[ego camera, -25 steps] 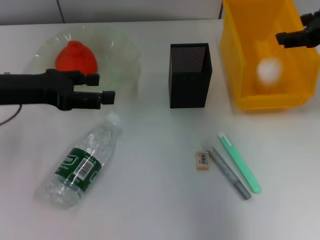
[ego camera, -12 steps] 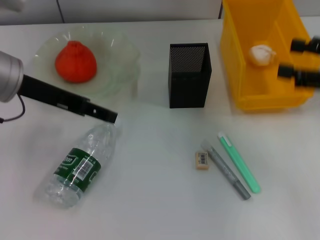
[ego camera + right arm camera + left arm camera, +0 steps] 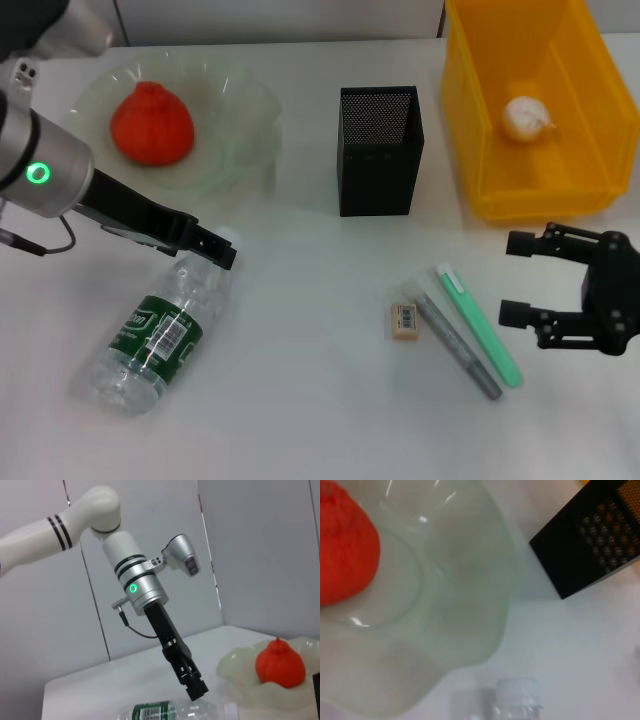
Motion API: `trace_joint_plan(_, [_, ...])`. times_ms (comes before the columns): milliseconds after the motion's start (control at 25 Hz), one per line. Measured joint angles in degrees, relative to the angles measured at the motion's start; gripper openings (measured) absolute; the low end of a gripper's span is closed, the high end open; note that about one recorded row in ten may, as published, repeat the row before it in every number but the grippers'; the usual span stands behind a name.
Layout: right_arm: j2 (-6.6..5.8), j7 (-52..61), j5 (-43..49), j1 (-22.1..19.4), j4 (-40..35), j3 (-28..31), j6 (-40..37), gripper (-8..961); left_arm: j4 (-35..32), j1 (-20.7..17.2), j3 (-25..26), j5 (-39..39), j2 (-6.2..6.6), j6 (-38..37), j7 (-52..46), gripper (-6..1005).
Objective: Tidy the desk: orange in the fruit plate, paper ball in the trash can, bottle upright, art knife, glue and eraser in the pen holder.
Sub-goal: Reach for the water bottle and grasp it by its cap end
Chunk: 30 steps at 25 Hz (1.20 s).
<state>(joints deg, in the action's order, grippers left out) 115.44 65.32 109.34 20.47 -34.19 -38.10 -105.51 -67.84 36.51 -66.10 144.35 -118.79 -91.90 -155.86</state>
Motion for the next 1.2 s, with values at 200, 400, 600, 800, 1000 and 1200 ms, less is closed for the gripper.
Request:
trace_joint_plan(200, [0.35,-0.66,1.24,0.12,1.58,0.25,2.21,819,2.31,0.29,-2.82,0.15,-0.01,4.23,-0.09,834])
trace_joint_plan(400, [0.05,-0.78,1.48,0.0,2.88,0.3,2.57,819,2.89,-0.09,-7.41,-0.17,-0.22,8.02,-0.15,833])
trace_joint_plan(600, [0.31,-0.85,1.49,0.17,3.2,0.25,3.54,819,4.29,-0.2,-11.24,-0.2,-0.3,12.51,-0.18,833])
trace_joint_plan(800, [0.36,-0.9,1.49,1.13,4.2,0.07,4.15,819,5.64,0.33,-12.91,-0.02,-0.3,15.09,-0.26,811])
trace_joint_plan(1000, [0.28,-0.98,1.49,1.52,5.27,0.08,5.5,820,5.88,0.38,-15.26,-0.01,-0.3,16.47,0.16,703])
trace_joint_plan(1200, [0.28,-1.01,1.49,1.58,5.32,0.12,5.9,820,5.66,0.03,-15.74,0.0,-0.3,16.5,0.33,510])
